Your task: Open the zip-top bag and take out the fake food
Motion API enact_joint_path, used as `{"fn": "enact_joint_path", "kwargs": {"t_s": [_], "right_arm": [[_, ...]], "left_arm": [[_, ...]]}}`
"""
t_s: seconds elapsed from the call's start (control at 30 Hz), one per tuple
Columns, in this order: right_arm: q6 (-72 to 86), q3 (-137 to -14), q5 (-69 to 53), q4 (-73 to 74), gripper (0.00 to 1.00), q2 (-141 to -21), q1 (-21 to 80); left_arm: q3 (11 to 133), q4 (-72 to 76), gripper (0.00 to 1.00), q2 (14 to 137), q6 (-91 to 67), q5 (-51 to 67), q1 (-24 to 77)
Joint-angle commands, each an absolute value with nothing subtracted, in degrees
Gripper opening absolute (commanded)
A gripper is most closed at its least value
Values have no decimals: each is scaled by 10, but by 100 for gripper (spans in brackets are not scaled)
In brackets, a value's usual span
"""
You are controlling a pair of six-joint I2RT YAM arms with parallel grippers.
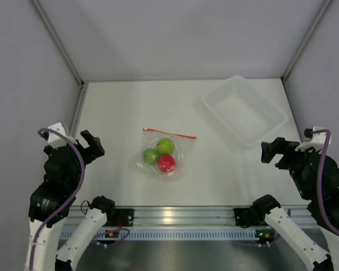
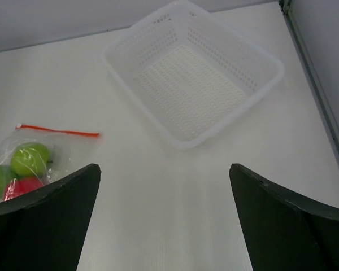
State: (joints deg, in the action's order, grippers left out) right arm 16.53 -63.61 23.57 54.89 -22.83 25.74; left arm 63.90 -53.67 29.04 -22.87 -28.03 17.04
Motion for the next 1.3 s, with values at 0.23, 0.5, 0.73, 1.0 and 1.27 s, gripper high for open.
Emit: {"fn": "enact_joint_path", "kwargs": {"t_s": [0.23, 0.5, 0.73, 1.0, 1.27], "right_arm": [[161, -625, 242, 516, 99, -223, 260], [186, -586, 161, 474, 99, -221, 260], [188, -560, 124, 465, 99, -232, 260], [183, -537, 94, 451, 99, -236, 260], [183, -516, 73, 428, 99, -240, 260]], "left_arm": [[628, -529, 99, 300, -316, -267, 172], [546, -522, 99, 321, -493, -172, 172], [389, -420, 99, 387, -566, 19, 172], [203, -203, 99, 405, -593, 157, 174], [76, -45, 91, 360, -620, 134, 174]]}}
